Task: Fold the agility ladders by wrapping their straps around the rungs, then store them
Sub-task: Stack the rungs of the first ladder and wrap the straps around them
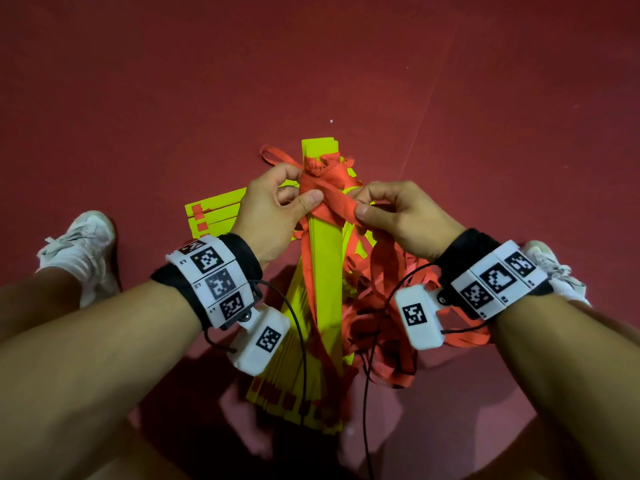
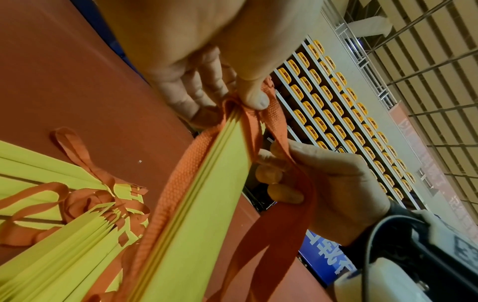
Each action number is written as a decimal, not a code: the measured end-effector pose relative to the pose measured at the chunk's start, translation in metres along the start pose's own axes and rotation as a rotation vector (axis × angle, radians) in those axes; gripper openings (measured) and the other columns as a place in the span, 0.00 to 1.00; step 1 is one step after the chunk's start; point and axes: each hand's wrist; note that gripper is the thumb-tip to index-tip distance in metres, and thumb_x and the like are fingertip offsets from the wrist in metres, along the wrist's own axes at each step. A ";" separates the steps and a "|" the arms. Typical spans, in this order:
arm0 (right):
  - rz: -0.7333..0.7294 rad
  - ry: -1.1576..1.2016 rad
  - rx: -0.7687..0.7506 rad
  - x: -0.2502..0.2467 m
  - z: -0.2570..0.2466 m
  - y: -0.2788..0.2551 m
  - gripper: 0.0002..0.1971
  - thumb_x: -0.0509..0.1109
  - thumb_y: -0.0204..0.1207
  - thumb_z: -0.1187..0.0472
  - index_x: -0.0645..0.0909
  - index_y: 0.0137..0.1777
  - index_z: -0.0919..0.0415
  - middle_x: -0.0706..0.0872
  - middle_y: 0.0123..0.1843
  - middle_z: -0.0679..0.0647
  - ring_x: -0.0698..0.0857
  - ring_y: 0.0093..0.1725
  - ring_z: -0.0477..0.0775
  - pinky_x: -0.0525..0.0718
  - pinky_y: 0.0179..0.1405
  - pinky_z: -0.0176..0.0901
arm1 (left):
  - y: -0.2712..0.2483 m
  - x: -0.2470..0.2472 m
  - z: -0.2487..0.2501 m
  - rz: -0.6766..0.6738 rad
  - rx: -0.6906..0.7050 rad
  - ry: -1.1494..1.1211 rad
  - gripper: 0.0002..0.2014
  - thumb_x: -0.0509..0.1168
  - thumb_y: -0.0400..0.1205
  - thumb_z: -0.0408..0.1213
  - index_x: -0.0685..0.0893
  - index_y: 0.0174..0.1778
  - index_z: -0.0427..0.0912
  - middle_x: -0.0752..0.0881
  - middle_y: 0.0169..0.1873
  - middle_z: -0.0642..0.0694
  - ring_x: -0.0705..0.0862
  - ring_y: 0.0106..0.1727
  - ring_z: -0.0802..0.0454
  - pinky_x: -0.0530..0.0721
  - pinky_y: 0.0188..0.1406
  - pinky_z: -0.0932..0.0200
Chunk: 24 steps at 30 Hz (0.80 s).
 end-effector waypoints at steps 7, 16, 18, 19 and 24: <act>0.093 -0.121 -0.019 0.003 -0.003 0.000 0.10 0.69 0.82 0.66 0.80 0.38 0.57 0.91 0.33 0.51 0.84 0.30 0.64 0.84 0.33 0.59 | -0.002 0.005 0.001 -0.081 -0.014 -0.012 0.06 0.64 0.88 0.29 0.79 0.56 0.44 0.87 0.39 0.49 0.85 0.34 0.65 0.80 0.34 0.72; 0.113 -0.107 -0.022 0.000 -0.002 0.001 0.10 0.71 0.81 0.66 0.77 0.39 0.57 0.91 0.32 0.54 0.90 0.32 0.52 0.88 0.43 0.52 | -0.002 0.012 0.005 -0.103 -0.109 -0.170 0.04 0.61 0.89 0.30 0.75 0.54 0.44 0.89 0.43 0.42 0.89 0.44 0.49 0.88 0.48 0.47; 0.140 -0.144 -0.061 0.000 -0.001 0.003 0.10 0.71 0.79 0.63 0.77 0.37 0.53 0.90 0.30 0.53 0.89 0.31 0.54 0.88 0.42 0.55 | -0.003 0.014 0.007 -0.115 -0.126 -0.236 0.09 0.64 0.84 0.34 0.74 0.58 0.44 0.88 0.53 0.39 0.87 0.57 0.40 0.84 0.66 0.36; 0.159 -0.169 -0.082 0.001 -0.001 0.003 0.09 0.70 0.78 0.62 0.76 0.37 0.51 0.89 0.30 0.52 0.88 0.31 0.54 0.87 0.41 0.57 | -0.003 0.014 0.008 -0.126 -0.129 -0.252 0.14 0.65 0.80 0.35 0.74 0.60 0.45 0.87 0.57 0.40 0.86 0.61 0.39 0.81 0.71 0.34; 0.242 -0.205 -0.118 -0.002 -0.002 0.005 0.07 0.70 0.78 0.64 0.77 0.39 0.56 0.86 0.29 0.51 0.84 0.30 0.61 0.84 0.36 0.59 | -0.004 0.017 0.010 -0.213 -0.089 -0.154 0.26 0.65 0.68 0.26 0.70 0.60 0.49 0.83 0.56 0.37 0.83 0.56 0.42 0.80 0.66 0.37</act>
Point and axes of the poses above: each hand's wrist, its own y-axis towards the middle knuckle, its own x-axis out of the palm, z = x × y
